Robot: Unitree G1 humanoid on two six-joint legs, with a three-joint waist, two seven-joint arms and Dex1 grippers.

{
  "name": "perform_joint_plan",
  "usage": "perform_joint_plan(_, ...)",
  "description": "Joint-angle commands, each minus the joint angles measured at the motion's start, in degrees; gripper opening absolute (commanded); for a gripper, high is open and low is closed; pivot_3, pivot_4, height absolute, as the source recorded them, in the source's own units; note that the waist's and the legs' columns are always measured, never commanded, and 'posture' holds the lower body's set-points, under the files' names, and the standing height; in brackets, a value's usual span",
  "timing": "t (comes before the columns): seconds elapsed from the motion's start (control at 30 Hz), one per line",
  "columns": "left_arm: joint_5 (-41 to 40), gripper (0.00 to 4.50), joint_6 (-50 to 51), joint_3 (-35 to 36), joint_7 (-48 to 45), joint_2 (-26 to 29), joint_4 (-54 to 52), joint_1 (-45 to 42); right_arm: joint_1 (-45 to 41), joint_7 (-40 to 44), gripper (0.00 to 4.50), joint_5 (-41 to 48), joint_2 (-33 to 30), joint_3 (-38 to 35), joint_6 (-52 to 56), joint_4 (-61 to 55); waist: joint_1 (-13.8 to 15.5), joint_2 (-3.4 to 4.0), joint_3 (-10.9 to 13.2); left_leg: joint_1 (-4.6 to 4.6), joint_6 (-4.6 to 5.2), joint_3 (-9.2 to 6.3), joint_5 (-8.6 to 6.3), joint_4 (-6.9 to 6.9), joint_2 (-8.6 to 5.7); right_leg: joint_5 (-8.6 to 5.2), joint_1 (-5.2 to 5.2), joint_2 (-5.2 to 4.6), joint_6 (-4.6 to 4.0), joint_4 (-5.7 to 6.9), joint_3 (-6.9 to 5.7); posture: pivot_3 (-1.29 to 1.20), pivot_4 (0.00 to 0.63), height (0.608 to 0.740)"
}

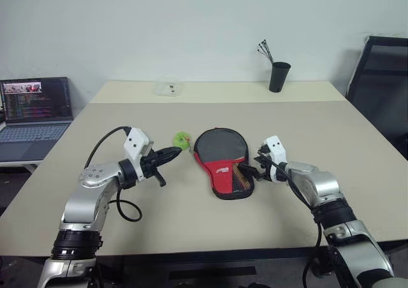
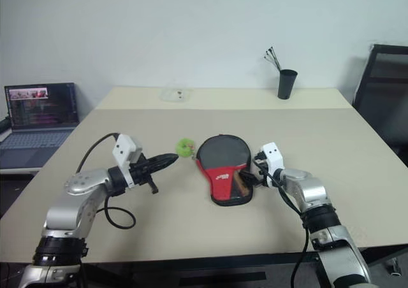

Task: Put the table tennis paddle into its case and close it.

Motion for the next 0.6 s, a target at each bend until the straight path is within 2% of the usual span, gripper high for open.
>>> perform_joint_plan(0.03,-0.97,0.05,0.05,1.07,0.15,1.1,-2.58,-0.47,-1.75,0.82,4.5,-2.21,1.17,0.64,-1.93,3.6,-0.02,0.0,0.0,0.01,0.0,0.0,0.0,0.0,0.0,0.0,0.0,0.0,0.0,0.01,0.0,0.0,0.15,0.74)
perform_joint_plan(0.33,-0.93,0.05,0.31,0.86,0.24,1.31,-2.98,-0.66,-1.97,6.26,4.5,-7.31,2.04,6.45,-0.42,3.47,-0.37,0.0,-0.05,0.21,0.0,0.01,0.0,-0.01,0.01,0.01,0.09,0.04,-0.02,0.1,0.1,0.0,0.15,0.74)
perform_joint_plan(0.47,-0.93,0.05,0.35,0.93,0.39,1.34,-3.25,-0.45,-2.77,6.13,4.5,-9.28,3.75,7.9,0.13,5.14,-0.49,-0.05,-0.11,0.27,0.0,0.0,0.0,-0.02,0.01,0.01,0.09,0.05,-0.02,0.12,0.14,0.0,0.15,0.74)
perform_joint_plan(0.6,-0.85,0.0,0.26,0.94,0.53,1.35,-3.39,-0.2,-3.67,5.25,3.67,-10.67,5.93,8.0,0.3,6.6,-1.14,-0.12,-0.17,0.51,0.0,0.01,0.0,-0.07,0.03,0.01,0.22,0.04,-0.03,0.16,0.19,0.0,0.15,0.74)
